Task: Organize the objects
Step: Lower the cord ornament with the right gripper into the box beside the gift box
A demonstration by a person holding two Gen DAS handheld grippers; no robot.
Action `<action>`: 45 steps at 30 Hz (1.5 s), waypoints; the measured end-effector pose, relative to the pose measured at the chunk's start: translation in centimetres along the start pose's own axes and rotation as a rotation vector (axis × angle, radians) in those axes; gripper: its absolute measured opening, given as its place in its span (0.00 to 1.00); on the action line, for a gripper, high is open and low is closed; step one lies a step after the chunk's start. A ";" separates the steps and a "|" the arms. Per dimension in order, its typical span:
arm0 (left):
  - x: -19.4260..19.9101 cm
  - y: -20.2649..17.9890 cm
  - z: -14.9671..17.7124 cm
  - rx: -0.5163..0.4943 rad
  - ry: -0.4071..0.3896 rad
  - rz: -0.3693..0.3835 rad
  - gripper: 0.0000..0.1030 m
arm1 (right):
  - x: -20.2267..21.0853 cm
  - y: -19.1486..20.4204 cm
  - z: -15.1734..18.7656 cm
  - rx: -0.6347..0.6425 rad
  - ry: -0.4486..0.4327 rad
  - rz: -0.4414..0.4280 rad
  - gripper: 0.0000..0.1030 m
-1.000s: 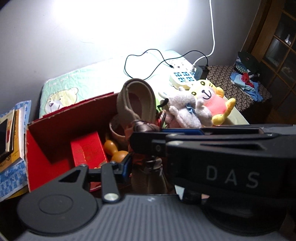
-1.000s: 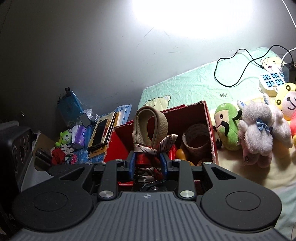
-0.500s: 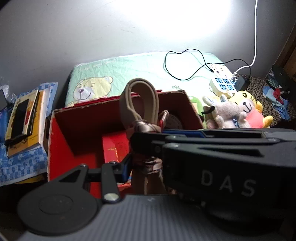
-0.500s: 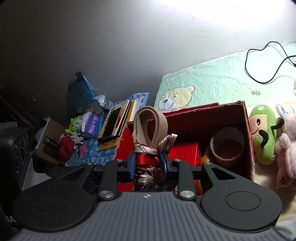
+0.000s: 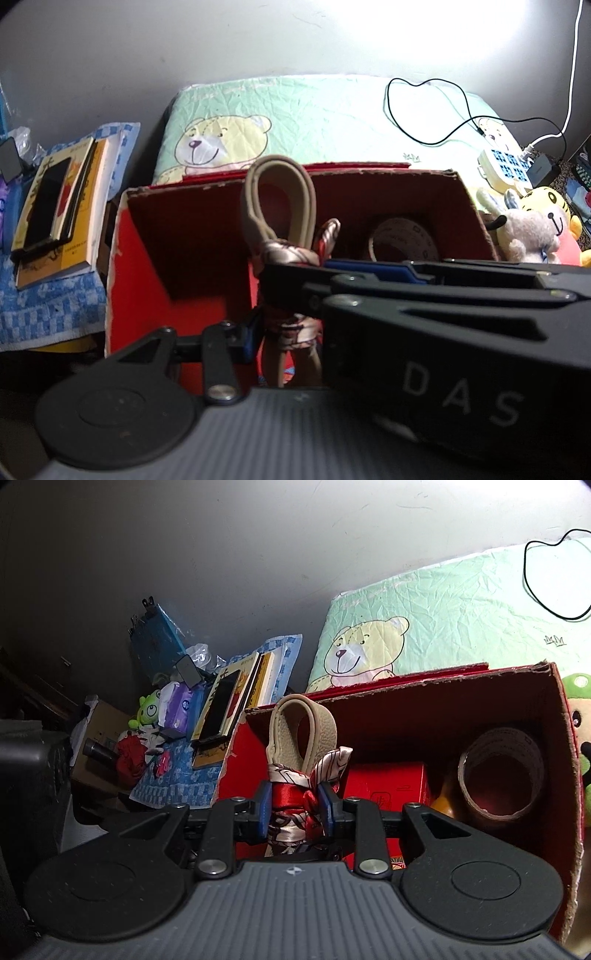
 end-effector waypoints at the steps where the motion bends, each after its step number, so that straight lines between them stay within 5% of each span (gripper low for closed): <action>1: -0.4 0.3 0.1 0.007 0.010 -0.001 0.41 | -0.5 -0.1 0.0 -0.002 0.013 -0.001 0.28; 7: -2.2 1.8 0.3 0.034 0.049 -0.022 0.41 | -2.7 -0.4 -0.2 -0.003 0.074 -0.015 0.28; 10: -3.0 2.6 0.3 0.041 0.063 -0.040 0.41 | -3.6 -0.7 -0.4 -0.013 0.094 -0.034 0.13; 13: -3.5 3.2 0.4 0.052 0.075 -0.054 0.41 | -4.4 -0.8 -0.5 -0.019 0.111 -0.059 0.10; 18: -4.1 3.8 0.4 0.053 0.083 -0.077 0.44 | -5.2 -0.8 -0.2 0.036 0.095 -0.003 0.10; 23: -3.9 4.4 0.6 0.057 0.079 -0.071 0.49 | -5.5 -1.9 -0.2 0.013 0.127 0.012 0.20; 34: -4.1 5.5 1.3 0.094 0.083 -0.025 0.47 | -6.2 -2.8 0.0 -0.065 0.181 -0.013 0.26; 39: -4.8 5.4 1.6 0.106 0.108 -0.030 0.47 | -6.6 -2.7 0.1 -0.073 0.194 -0.025 0.34; 41: -4.7 5.4 1.7 0.105 0.104 -0.027 0.48 | -6.7 -2.6 0.0 -0.073 0.199 -0.007 0.45; 45: -4.1 5.6 1.4 0.099 0.086 -0.024 0.48 | -7.4 -2.2 -0.3 -0.103 0.248 -0.089 0.41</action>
Point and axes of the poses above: each gripper's, at about its wrist camera, not at the fingertips, and x roughly against the way its jaws point, y to its left, z to its underside, the point moved 3 cm from there along -x, roughly the way its jaws point, and after that the axes turned 9 degrees about z, right-handed, at the moved point
